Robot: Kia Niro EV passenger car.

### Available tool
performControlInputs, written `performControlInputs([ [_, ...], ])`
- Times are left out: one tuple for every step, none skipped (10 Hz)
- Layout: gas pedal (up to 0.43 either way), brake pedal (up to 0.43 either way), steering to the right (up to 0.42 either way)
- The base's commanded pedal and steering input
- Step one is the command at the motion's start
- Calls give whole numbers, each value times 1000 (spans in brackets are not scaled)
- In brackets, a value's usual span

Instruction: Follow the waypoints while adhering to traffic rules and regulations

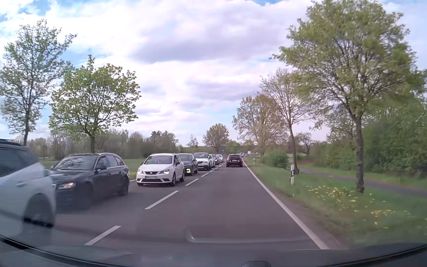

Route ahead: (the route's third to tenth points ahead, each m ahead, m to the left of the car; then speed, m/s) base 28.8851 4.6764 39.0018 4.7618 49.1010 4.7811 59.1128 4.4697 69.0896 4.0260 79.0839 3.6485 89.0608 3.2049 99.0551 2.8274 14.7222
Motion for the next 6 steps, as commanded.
performControlInputs([
  [220, 0, 3],
  [220, 0, 1],
  [220, 0, 1],
  [220, 0, 1],
  [220, 0, 1],
  [220, 0, 0],
])
